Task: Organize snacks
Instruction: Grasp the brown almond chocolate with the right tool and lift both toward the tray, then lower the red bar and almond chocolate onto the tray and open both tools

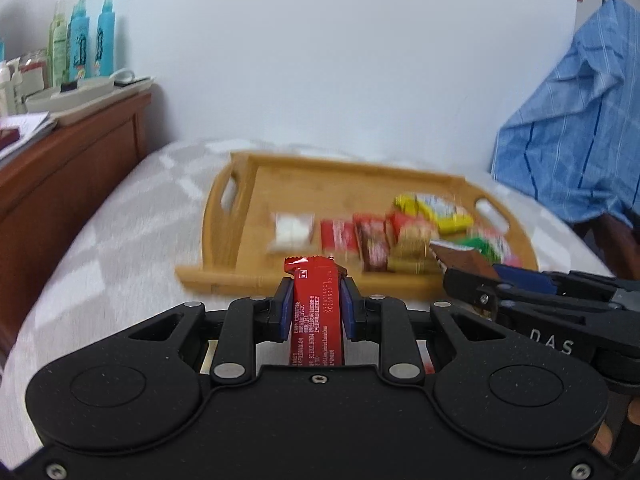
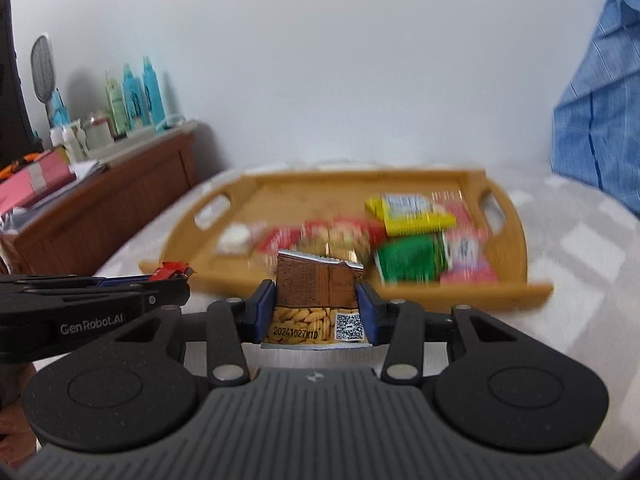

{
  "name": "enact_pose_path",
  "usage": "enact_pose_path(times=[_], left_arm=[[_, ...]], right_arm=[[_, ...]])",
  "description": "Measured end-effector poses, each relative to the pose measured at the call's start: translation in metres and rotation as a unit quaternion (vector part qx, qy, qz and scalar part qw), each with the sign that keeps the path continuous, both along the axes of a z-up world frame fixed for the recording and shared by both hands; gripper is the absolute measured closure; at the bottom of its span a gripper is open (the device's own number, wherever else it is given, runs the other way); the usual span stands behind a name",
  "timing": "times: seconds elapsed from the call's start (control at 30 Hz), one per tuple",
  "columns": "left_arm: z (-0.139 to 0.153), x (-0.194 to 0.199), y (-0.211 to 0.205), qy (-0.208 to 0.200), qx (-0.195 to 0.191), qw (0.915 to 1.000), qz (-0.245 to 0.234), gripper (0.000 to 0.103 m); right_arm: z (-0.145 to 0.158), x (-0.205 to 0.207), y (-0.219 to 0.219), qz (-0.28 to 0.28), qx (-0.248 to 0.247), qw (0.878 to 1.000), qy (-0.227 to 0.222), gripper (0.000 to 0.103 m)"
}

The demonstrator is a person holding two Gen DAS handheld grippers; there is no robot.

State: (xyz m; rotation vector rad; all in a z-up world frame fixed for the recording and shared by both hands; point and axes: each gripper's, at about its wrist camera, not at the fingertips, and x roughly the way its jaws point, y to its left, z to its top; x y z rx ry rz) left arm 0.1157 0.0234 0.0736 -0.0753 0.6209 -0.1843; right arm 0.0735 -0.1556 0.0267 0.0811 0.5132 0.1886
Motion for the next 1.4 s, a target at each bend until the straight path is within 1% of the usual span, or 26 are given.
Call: enact_pose_path(times=[0.1,0.23,0.33,0.43,0.53,0.63,0.77,0.9,1.1,1.27,1.33,1.4], left_arm=[[0.016,0.023,-0.002,-0.011,-0.013,0.9998,-0.011,0.08],[0.031,0.061,-0.004,-0.014,-0.025,0.9993,-0.023,0.08],[0.037,0.09,-0.004,-0.004,-0.039,0.999,-0.02,0.08],[0.034,0.118,-0.007,0.002,-0.047,0.9986,-0.024,0.08],[0.022,0.144,-0.009,0.014,-0.055,0.9982,-0.016,0.08],[0.009,0.164,-0.015,0.022,-0.041,0.9988,-0.013,0.08],[-0.001,0.185,-0.018,0.028,-0.035,0.9989,-0.012,0.08],[-0.01,0.2,-0.022,0.036,-0.02,0.9991,-0.01,0.08],[-0.025,0.21,-0.027,0.049,-0.008,0.9987,-0.009,0.08],[-0.035,0.215,-0.028,0.057,-0.001,0.9984,-0.008,0.08],[-0.036,0.216,-0.028,0.058,-0.002,0.9983,-0.008,0.08],[-0.038,0.218,-0.027,0.061,-0.001,0.9981,-0.005,0.08]], right_arm=[[0.01,0.024,-0.003,-0.001,0.002,1.0,-0.003,0.055],[0.018,0.063,-0.009,-0.003,0.026,1.0,0.001,0.055],[0.023,0.09,-0.011,-0.005,0.031,1.0,-0.002,0.055],[0.023,0.112,-0.012,-0.007,0.019,1.0,-0.002,0.055],[0.018,0.134,-0.014,-0.007,0.022,1.0,0.01,0.055],[0.008,0.149,-0.011,-0.015,0.007,1.0,0.017,0.055],[-0.005,0.162,-0.006,-0.018,-0.005,0.999,0.028,0.055],[-0.015,0.17,-0.002,-0.022,-0.015,0.999,0.036,0.055],[-0.018,0.174,0.0,-0.025,-0.023,0.999,0.036,0.054],[-0.019,0.174,-0.002,-0.024,-0.011,0.999,0.037,0.054],[-0.018,0.174,-0.003,-0.02,-0.001,0.999,0.034,0.054],[-0.017,0.173,-0.002,-0.013,0.0,0.999,0.033,0.054]])
